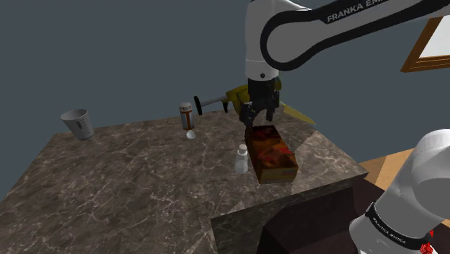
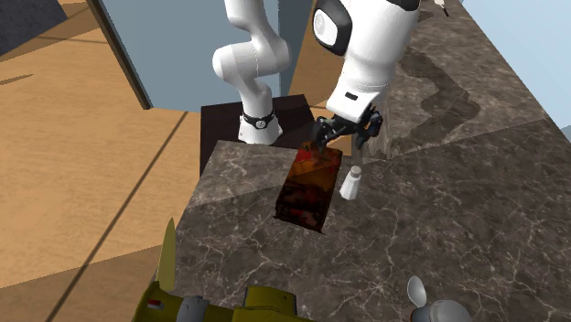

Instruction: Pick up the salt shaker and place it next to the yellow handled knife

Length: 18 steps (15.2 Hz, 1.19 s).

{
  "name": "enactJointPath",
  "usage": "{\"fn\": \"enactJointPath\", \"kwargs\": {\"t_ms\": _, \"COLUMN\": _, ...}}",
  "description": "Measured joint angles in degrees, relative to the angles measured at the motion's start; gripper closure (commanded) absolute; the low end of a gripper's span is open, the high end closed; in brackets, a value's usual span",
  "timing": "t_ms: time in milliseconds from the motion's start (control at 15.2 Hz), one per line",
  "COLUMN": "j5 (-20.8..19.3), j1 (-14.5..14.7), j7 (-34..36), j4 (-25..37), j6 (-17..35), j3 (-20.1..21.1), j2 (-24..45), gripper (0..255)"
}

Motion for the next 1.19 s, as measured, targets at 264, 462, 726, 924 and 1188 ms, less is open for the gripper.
{"fn": "enactJointPath", "kwargs": {"t_ms": 264, "j5": -1.5, "j1": 1.1, "j7": 4.2, "j4": 3.5, "j6": 3.6, "j3": 3.1, "j2": 7.7, "gripper": 0}}
{"fn": "enactJointPath", "kwargs": {"t_ms": 462, "j5": -2.5, "j1": 1.5, "j7": 6.1, "j4": 4.2, "j6": 6.1, "j3": 4.3, "j2": 11.4, "gripper": 0}}
{"fn": "enactJointPath", "kwargs": {"t_ms": 726, "j5": -2.9, "j1": 1.6, "j7": 6.7, "j4": 2.2, "j6": 9.4, "j3": 4.6, "j2": 12.7, "gripper": 0}}
{"fn": "enactJointPath", "kwargs": {"t_ms": 924, "j5": -3.2, "j1": 1.6, "j7": 6.9, "j4": 1.3, "j6": 10.9, "j3": 4.6, "j2": 13.4, "gripper": 0}}
{"fn": "enactJointPath", "kwargs": {"t_ms": 1188, "j5": -3.2, "j1": 1.6, "j7": 6.9, "j4": 1.0, "j6": 11.4, "j3": 4.6, "j2": 13.5, "gripper": 0}}
